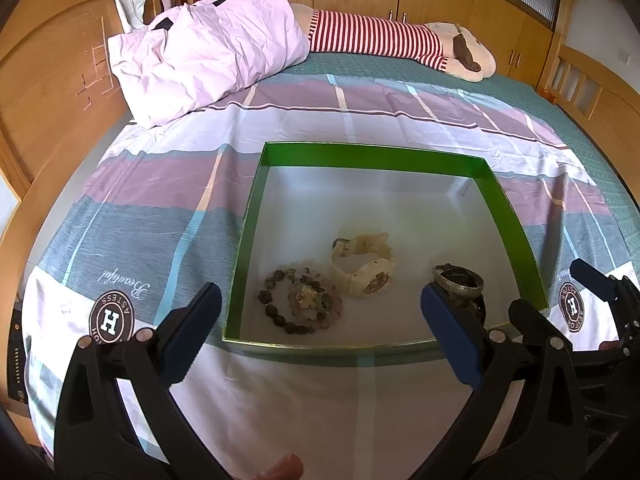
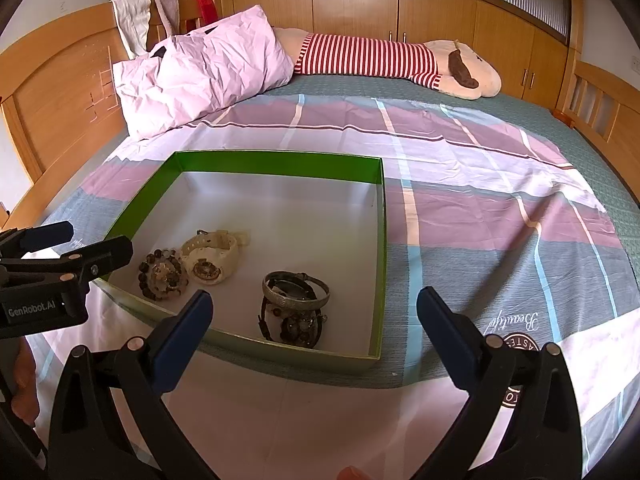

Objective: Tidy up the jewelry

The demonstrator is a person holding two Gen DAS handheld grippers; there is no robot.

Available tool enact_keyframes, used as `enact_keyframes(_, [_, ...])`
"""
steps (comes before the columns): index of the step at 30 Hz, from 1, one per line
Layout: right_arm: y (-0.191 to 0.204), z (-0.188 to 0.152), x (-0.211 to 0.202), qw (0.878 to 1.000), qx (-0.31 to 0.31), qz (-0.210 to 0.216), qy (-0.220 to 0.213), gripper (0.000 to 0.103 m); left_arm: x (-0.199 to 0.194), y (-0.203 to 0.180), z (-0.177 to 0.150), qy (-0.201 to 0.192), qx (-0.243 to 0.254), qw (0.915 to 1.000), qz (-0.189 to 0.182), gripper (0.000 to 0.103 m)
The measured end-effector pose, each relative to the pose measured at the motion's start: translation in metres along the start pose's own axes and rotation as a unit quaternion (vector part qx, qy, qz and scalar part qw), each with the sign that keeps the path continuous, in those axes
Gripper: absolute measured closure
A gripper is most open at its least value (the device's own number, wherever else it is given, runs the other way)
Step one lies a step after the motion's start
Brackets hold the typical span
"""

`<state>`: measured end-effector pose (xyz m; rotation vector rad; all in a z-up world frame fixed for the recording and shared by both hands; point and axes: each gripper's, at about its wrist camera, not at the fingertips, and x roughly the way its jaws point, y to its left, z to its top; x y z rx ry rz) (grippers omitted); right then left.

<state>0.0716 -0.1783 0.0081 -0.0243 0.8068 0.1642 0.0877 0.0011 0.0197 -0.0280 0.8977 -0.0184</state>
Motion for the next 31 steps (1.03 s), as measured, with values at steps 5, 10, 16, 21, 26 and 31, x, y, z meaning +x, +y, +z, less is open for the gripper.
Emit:
enact_keyframes(5, [0.0002, -0.0002, 0.0006, 1.0, -0.001, 0.0, 0.0, 0.001, -0.0007, -0.0002, 0.0002, -0.001, -0.001, 1.0, -0.008, 0.002])
enact_keyframes(10, [0.0005, -0.0007, 0.0013, 1.0, -0.002, 0.0, 0.001, 0.001, 0.0016, 0.001, 0.0003, 0.004, -0.005, 0.9999, -0.008, 0.002])
enact_keyframes(16, [0.0009, -0.0016, 0.0029, 1.0, -0.003, 0.001, 0.002, 0.001, -0.0008, -0.0031, -0.0002, -0.007, 0.007, 0.9999, 0.008, 0.002])
enact_keyframes(21, [0.0006, -0.0025, 0.0041, 1.0, -0.004, 0.0, 0.002, 0.001, -0.0006, -0.0041, -0.0006, -0.01, 0.013, 0.9998, 0.011, 0.002])
enact_keyframes(26, [0.0002, -0.0026, 0.0045, 1.0, -0.004, 0.001, 0.003, 0.001, 0.0008, -0.0022, 0.0, -0.003, 0.008, 1.0, 0.003, 0.002])
enact_keyframes(31, [0.0001, -0.0026, 0.0045, 1.0, -0.004, 0.001, 0.003, 0.001, 0.0021, -0.0024, -0.0003, 0.001, 0.009, 0.9999, 0.005, 0.002])
